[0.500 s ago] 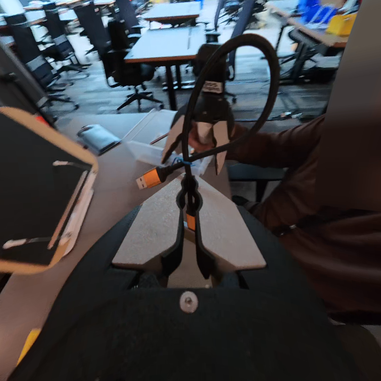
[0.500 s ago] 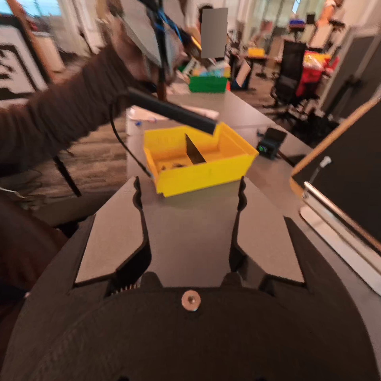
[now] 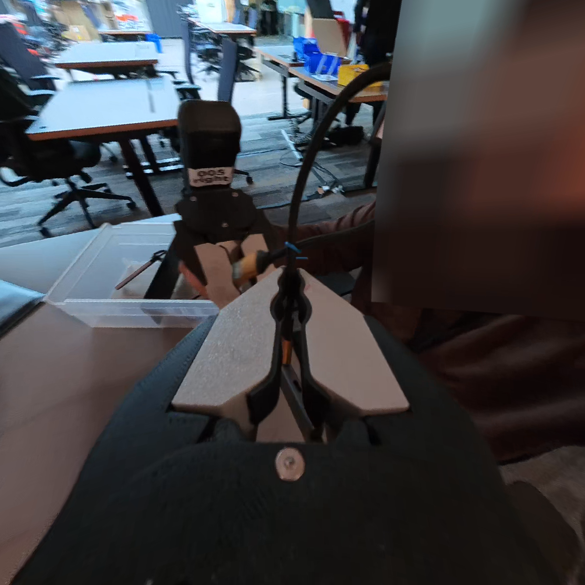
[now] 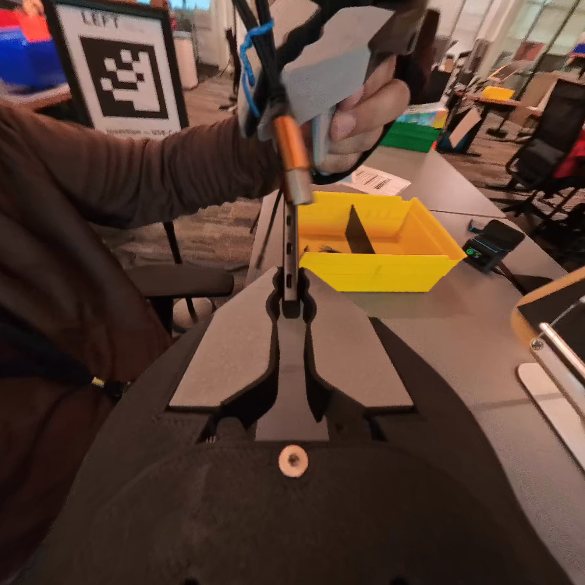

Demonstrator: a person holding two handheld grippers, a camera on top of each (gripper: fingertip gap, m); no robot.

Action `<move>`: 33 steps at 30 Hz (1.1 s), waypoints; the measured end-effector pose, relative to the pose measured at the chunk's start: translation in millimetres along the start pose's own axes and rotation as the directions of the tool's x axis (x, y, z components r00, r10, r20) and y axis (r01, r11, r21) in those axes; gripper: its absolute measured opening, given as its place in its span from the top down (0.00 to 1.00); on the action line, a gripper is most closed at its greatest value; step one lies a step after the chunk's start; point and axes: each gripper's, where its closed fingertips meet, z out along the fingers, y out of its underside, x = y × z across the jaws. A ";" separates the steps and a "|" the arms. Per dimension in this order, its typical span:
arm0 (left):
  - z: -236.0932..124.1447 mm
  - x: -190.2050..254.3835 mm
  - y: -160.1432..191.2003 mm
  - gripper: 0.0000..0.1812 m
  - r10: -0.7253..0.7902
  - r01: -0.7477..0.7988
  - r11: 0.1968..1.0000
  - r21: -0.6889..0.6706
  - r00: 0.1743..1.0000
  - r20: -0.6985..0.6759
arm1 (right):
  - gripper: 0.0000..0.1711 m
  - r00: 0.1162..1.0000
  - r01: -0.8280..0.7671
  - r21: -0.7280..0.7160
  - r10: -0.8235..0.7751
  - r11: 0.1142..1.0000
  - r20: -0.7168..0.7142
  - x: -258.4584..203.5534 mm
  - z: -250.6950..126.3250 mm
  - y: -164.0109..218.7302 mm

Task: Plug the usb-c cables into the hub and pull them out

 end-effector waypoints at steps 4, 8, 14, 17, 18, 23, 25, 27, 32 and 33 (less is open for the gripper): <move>-7.8 -23.9 27.8 0.89 -0.041 0.047 0.998 -0.035 0.988 0.149 | 0.97 0.994 -0.104 0.073 0.105 0.992 -0.012 3.7 -14.2 19.4; -14.6 -35.9 93.8 0.68 -0.082 0.143 0.965 -0.221 0.961 0.266 | 0.97 0.985 -0.165 0.124 0.170 0.979 -0.029 8.0 -26.0 36.0; 6.3 -46.4 110.3 0.95 -0.099 0.152 0.979 -0.133 0.935 0.341 | 0.97 0.969 -0.237 0.158 0.245 0.959 -0.032 15.0 -24.9 51.6; 14.5 -46.9 112.7 0.96 -0.156 0.183 0.981 -0.057 0.934 0.321 | 0.97 0.955 -0.291 0.200 0.295 0.936 0.009 14.1 -27.7 53.8; 17.9 -46.4 114.5 0.96 -0.167 0.188 0.981 -0.037 0.935 0.314 | 0.97 0.951 -0.305 0.209 0.307 0.929 0.021 13.0 -27.5 55.2; 28.2 -46.0 126.3 0.96 -0.177 0.213 0.975 -0.064 0.917 0.357 | 0.96 0.941 -0.336 0.154 0.338 0.929 0.013 10.6 -28.2 68.1; 30.9 -44.7 124.7 0.96 -0.188 0.230 0.970 -0.075 0.912 0.364 | 0.88 0.951 -0.296 0.076 0.302 0.952 -0.070 14.4 -32.3 68.1; 31.7 -44.1 120.2 0.96 -0.214 0.252 0.966 -0.064 0.909 0.357 | 0.90 0.968 -0.195 -0.002 0.192 0.981 -0.164 14.8 -34.4 61.5; 38.0 -44.5 124.8 0.96 -0.232 0.281 0.955 -0.090 0.902 0.364 | 0.88 0.965 -0.092 -0.075 0.070 0.993 -0.255 14.2 -41.1 34.1; 39.8 -43.6 123.5 0.96 -0.234 0.278 0.957 -0.078 0.904 0.357 | 0.88 0.967 -0.113 -0.040 0.101 0.993 -0.233 12.8 -43.8 26.5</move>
